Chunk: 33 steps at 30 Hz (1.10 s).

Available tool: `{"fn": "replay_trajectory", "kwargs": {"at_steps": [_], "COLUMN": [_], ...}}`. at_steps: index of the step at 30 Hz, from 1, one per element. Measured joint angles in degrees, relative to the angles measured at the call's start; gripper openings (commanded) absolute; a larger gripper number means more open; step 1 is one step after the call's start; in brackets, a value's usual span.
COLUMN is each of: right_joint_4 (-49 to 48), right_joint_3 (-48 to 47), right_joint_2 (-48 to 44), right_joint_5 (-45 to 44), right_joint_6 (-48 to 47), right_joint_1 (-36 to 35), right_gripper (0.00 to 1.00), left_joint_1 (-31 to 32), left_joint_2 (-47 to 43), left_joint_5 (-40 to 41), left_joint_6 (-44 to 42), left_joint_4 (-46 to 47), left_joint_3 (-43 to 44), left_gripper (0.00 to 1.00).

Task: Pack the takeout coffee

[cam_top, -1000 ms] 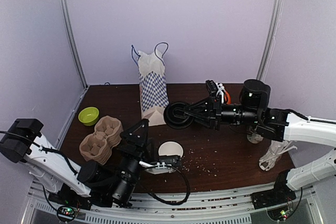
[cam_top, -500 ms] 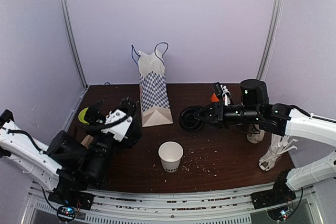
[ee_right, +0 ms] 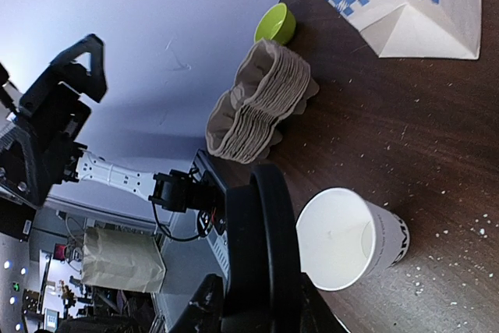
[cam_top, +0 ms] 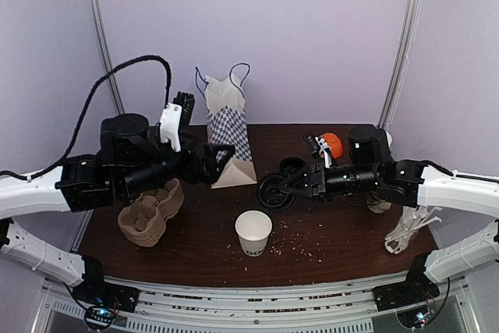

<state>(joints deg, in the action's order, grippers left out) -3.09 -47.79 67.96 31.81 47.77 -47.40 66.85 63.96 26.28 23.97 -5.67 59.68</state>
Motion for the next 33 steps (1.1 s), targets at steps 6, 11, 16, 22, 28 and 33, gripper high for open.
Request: {"fn": "replay_trajectory", "kwargs": {"at_steps": [6,11,16,22,28,33], "right_joint_4": [-4.6,-9.9,-13.7,-17.8,-19.8,-21.0], "right_joint_3": [1.9,4.4,5.8,6.2,6.2,7.2], "right_joint_2": [3.6,8.2,10.8,12.4,14.1,14.6], "right_joint_5": [1.1,1.0,0.1,-1.9,-3.0,-3.1], "right_joint_6": [3.5,7.2,10.3,13.7,15.4,16.5], "right_joint_1": [-4.3,-6.7,-7.8,-7.8,-7.7,-7.3], "right_gripper": [0.18,0.18,0.19,0.19,0.19,0.19], "left_joint_1": [-0.3,-1.9,-3.7,-5.3,-5.8,-6.3], "left_joint_2": [2.6,4.0,3.9,5.0,6.4,7.6], "left_joint_5": [-17.3,-24.2,-27.3,-28.9,-30.2,-31.2], "left_joint_6": [18.1,26.6,31.3,34.1,35.1,35.8], "left_joint_4": [1.4,5.1,8.4,10.3,10.8,11.9], "left_joint_3": [-12.0,-17.7,-20.0,-20.5,-20.8,-20.9], "left_gripper": [0.97,0.98,0.98,0.98,0.98,0.97]}}
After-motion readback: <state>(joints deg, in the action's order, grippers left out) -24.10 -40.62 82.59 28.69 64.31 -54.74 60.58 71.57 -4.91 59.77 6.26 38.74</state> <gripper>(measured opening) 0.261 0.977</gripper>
